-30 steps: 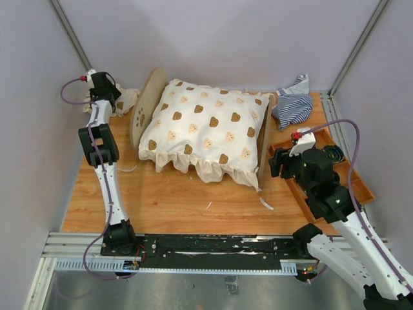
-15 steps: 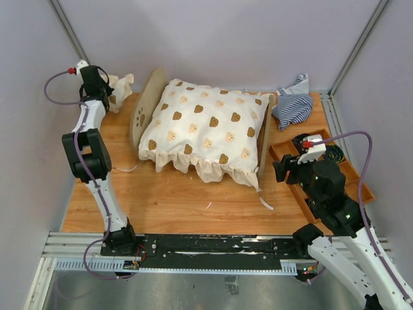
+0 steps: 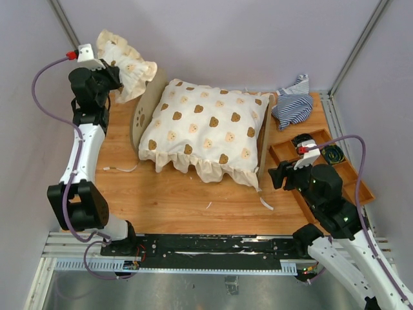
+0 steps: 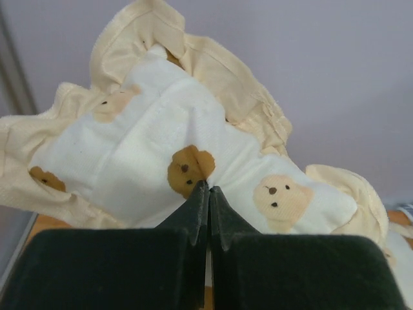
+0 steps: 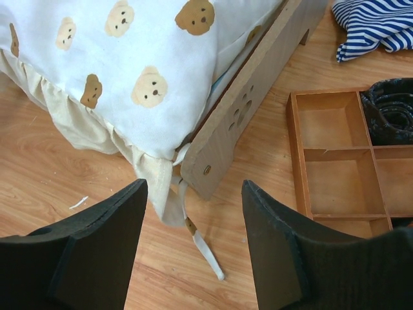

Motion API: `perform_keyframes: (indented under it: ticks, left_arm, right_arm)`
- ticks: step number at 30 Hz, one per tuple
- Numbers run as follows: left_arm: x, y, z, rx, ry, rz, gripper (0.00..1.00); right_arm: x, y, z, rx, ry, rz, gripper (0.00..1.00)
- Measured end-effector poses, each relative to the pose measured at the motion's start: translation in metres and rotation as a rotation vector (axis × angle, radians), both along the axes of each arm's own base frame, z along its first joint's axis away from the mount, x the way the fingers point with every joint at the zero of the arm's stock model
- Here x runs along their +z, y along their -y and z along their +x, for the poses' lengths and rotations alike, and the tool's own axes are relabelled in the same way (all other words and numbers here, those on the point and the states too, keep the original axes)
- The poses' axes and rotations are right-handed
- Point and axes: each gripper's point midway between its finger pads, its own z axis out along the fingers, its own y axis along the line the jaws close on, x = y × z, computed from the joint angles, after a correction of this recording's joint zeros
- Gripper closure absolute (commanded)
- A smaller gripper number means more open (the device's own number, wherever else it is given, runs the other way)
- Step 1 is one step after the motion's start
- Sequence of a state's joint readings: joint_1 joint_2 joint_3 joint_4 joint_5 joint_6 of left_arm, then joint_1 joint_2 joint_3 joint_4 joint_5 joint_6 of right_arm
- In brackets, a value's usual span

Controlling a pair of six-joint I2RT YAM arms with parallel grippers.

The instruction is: Set up the pet bed

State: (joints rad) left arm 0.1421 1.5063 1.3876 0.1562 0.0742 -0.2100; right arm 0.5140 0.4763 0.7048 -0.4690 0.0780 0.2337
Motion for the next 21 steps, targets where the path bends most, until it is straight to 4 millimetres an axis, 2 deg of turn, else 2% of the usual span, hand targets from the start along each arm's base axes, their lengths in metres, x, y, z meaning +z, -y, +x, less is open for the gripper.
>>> perform_keyframes:
  ticks: [4, 6, 8, 11, 13, 21]
  left_arm:
    - [0.037, 0.045, -0.024, -0.214, 0.097, 0.066, 1.0]
    - [0.048, 0.069, -0.038, -0.335, 0.136, 0.114, 1.0]
    - [0.051, 0.089, -0.049, -0.442, 0.157, 0.154, 1.0]
    - [0.042, 0.115, -0.064, -0.599, 0.157, 0.216, 1.0]
    - [0.03, 0.125, -0.07, -0.67, 0.136, 0.249, 1.0]
    - [-0.023, 0.145, -0.085, -0.876, 0.024, 0.312, 1.0]
  right_arm:
    - [0.004, 0.001, -0.003, 0.004, 0.016, 0.011, 0.39]
    - [0.005, 0.001, -0.005, 0.008, 0.019, 0.014, 0.39]
    - [0.005, 0.0, -0.005, 0.015, 0.018, 0.016, 0.39]
    - [0.004, -0.002, -0.006, 0.028, 0.013, 0.019, 0.39]
    - [0.004, -0.003, -0.008, 0.036, 0.009, 0.02, 0.39]
    - [0.001, -0.011, -0.01, 0.078, -0.009, 0.025, 0.39]
